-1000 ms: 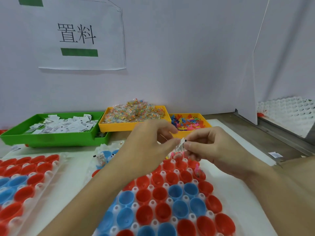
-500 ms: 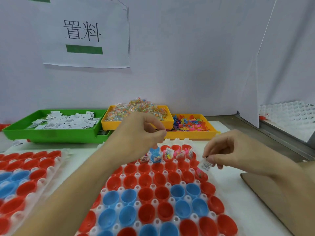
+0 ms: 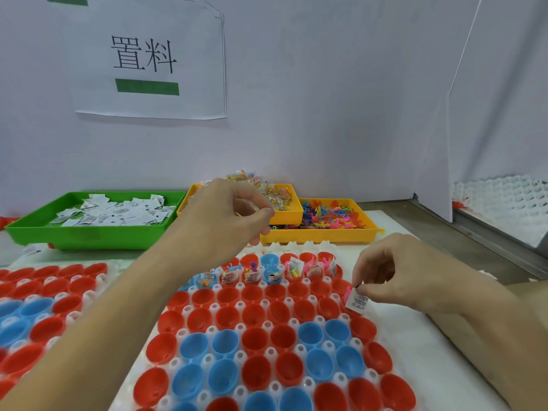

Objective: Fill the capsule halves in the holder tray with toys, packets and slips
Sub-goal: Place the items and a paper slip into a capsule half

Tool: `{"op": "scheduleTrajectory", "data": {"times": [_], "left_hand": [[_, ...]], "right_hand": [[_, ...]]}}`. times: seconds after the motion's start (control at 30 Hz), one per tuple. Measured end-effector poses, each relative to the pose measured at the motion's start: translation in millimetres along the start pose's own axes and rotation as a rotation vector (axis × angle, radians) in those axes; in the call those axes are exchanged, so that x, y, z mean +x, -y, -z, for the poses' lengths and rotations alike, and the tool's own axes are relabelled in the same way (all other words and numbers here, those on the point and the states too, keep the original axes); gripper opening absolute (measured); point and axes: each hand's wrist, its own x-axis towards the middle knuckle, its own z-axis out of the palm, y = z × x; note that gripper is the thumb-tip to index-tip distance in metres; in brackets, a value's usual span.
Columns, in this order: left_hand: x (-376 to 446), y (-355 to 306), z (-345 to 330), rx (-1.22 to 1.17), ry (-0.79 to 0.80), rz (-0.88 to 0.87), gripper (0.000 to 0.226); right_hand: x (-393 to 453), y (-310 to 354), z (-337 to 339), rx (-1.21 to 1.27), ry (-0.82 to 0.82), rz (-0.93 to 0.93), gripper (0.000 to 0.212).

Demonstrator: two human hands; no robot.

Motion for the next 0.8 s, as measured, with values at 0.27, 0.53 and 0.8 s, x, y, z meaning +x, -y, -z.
{"op": "scheduleTrajectory", "data": {"times": [0.27, 0.53, 0.8], "left_hand": [[-1.5, -4.0, 1.1, 0.01, 0.008, 0.0, 0.013], [-2.7, -3.2, 3.3, 0.009, 0.012, -0.007, 0.014], [-0.9, -2.6, 5.1, -0.006, 0.003, -0.009, 0.015]], "right_hand": [[-0.9, 4.5, -2.2, -0.062, -0.03, 0.012, 0.024], [-2.3, 8.8, -4.0, -0.066, 0.043, 0.019, 0.032], [-1.1, 7.9, -6.0, -0.098, 0.063, -0.007, 0.023]]}}
